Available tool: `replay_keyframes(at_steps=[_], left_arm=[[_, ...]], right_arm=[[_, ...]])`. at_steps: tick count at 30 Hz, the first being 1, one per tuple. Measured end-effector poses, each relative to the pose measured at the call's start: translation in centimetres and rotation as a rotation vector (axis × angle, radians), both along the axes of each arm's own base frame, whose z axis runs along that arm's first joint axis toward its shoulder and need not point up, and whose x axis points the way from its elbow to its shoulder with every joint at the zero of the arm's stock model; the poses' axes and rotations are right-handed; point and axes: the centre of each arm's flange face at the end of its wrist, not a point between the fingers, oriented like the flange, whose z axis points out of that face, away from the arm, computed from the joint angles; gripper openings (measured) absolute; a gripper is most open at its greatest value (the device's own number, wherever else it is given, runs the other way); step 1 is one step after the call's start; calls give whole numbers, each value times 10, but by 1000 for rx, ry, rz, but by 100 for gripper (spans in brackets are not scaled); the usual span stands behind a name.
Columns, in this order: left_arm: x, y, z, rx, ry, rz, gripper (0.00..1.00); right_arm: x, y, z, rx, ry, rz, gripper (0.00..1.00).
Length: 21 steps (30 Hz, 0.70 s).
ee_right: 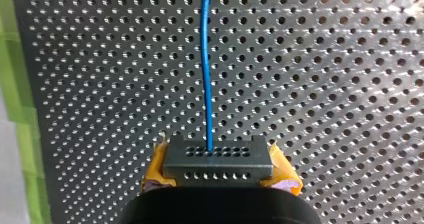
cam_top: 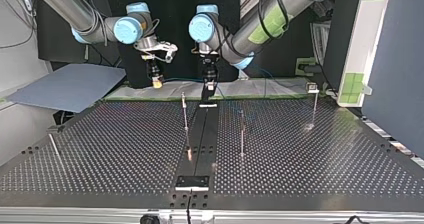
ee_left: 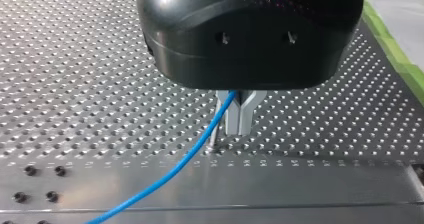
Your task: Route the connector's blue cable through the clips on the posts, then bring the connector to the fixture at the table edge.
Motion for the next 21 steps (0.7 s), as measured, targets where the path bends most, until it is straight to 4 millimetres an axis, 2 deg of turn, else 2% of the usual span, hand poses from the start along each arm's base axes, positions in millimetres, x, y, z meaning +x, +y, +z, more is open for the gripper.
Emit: replay_keyframes(at_steps=[6, 17, 21], left_arm=[[4, -4, -11, 1, 4, -9, 0], [13, -12, -7, -14, -14, -23, 0], [15, -16, -18, -7, 2, -28, 0]], right_arm=[[-9, -13, 2, -23, -18, 1, 0], [-27, -33, 4, -38, -39, -7, 0], [-34, -43, 3, -43, -47, -10, 0]])
